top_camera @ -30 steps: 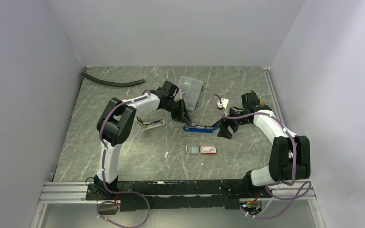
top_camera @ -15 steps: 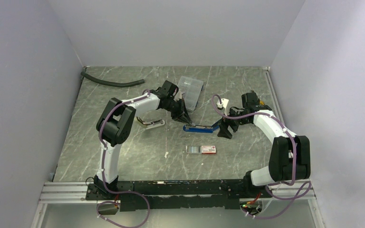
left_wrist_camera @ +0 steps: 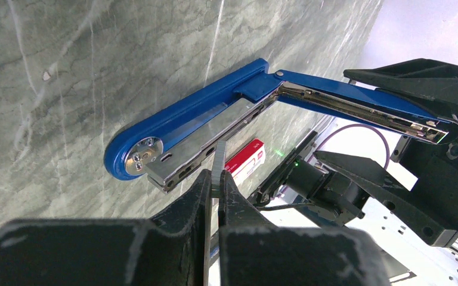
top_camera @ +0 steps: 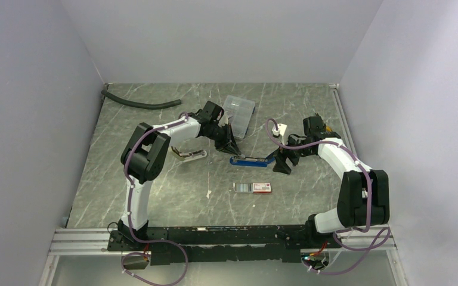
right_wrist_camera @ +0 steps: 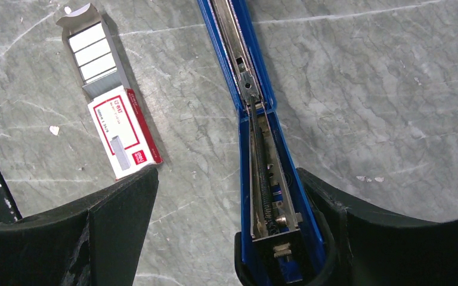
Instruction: Load the staples into the stapler
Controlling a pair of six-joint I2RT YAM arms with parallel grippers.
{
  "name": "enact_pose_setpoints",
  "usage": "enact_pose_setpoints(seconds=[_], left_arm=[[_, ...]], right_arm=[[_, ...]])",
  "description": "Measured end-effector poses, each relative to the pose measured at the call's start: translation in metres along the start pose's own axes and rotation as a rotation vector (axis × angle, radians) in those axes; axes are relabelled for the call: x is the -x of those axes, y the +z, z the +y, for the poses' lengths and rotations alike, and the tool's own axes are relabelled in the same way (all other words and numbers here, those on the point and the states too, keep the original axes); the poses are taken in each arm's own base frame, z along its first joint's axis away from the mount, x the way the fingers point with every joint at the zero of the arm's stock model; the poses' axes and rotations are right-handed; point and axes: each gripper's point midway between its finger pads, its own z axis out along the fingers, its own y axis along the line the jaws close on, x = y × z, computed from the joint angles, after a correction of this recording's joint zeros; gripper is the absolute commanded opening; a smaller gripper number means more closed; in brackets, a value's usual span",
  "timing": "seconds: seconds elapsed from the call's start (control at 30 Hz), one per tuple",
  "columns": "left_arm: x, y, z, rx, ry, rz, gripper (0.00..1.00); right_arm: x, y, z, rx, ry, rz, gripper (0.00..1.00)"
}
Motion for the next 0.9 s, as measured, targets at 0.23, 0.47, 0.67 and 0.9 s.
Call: enact_pose_setpoints(seconds=[0.23,0.47,0.67,0.9], left_arm=[[0.0001,0.0000,-0.0001,0.000,0.000,0.000,0.03],[-0.0005,0.0003,0.0008,0.001,-0.002,0.001,0.03],[-0.0016,0.0008,0.0024,0.004,-0.009,0.003,0.03],[-0.0024,0.0011,0.0033,0.006,-0.014,0.005,0.03]], right_arm=[[-0.0011,0.0009,0.0000,0.003,0.004,0.003,0.86],[-0.0013,0.0010,0.0001,0.004,0.004,0.003,0.86],[-0.0013,0.0010,0.0000,0.003,0.004,0.003,0.86],[-0.0014,0.0011,0.0000,0.004,0.005,0.003,0.86]])
